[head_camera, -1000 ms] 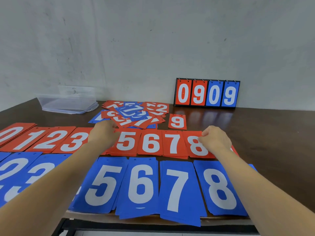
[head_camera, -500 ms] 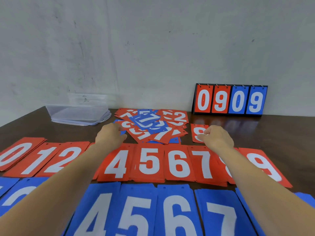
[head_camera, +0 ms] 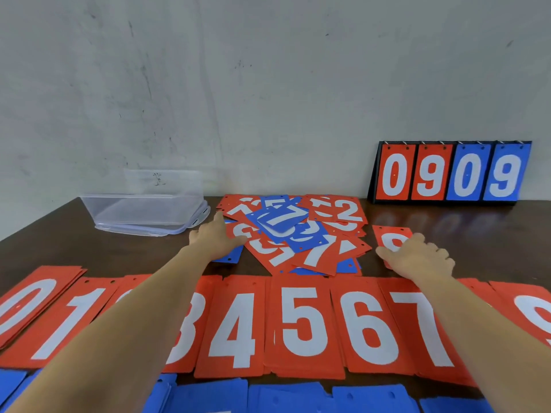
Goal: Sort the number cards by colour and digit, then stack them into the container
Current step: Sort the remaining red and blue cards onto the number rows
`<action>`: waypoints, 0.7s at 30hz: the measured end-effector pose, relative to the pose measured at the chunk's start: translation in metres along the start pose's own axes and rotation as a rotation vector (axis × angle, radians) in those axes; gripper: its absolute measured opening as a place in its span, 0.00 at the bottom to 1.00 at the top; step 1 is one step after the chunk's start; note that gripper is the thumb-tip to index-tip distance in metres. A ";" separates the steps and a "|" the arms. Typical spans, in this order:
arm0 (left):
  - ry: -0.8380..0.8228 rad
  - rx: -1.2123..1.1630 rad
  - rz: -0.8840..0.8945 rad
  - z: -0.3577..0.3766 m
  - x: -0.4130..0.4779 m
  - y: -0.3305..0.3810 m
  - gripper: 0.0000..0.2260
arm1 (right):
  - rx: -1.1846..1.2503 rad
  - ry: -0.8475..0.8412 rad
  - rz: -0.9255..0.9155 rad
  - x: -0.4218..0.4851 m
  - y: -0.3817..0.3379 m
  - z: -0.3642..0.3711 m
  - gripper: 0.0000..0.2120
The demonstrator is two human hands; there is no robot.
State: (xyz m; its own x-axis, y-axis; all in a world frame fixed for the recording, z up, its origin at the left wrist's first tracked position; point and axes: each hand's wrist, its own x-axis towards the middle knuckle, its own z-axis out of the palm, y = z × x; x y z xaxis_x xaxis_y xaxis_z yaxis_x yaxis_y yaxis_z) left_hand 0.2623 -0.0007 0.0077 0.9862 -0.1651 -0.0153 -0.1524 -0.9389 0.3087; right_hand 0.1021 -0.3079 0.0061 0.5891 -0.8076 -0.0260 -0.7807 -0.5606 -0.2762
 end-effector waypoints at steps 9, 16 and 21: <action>0.079 0.135 0.037 0.004 0.020 -0.002 0.35 | -0.067 0.083 -0.050 0.007 -0.004 0.003 0.34; 0.097 -0.341 0.002 0.003 0.023 0.004 0.43 | 0.120 0.061 -0.059 0.010 -0.004 0.004 0.35; 0.100 -0.445 -0.074 -0.001 0.015 0.007 0.37 | 0.126 0.038 -0.072 0.013 -0.004 -0.001 0.36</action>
State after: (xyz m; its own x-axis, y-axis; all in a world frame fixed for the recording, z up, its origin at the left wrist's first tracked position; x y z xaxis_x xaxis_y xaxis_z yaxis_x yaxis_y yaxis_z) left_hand 0.2762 -0.0093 0.0101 0.9981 -0.0522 0.0324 -0.0602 -0.7222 0.6891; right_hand 0.1131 -0.3161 0.0076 0.6320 -0.7742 0.0343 -0.7031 -0.5914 -0.3948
